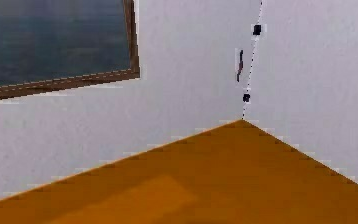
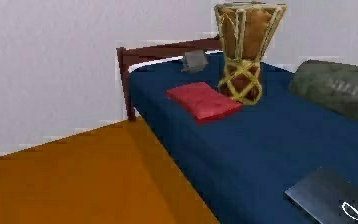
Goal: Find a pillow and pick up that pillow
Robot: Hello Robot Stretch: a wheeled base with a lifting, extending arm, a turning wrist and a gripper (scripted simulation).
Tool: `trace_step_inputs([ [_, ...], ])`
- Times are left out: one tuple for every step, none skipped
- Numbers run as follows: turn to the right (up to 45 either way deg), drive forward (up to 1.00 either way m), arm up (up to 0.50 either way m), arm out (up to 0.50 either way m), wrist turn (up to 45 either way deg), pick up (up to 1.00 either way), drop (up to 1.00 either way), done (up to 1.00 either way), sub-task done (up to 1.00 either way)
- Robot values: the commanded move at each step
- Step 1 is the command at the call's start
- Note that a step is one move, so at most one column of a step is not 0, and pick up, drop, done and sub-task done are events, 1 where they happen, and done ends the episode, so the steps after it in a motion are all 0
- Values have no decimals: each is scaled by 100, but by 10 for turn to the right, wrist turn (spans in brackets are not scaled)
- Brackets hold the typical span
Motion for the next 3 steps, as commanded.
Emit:
trace_step_inputs([
  [-240,0,0,0,0,0,0,0,0],
  [0,10,0,0,0,0,0,0,0],
  [330,0,0,0,0,0,0,0,0],
])
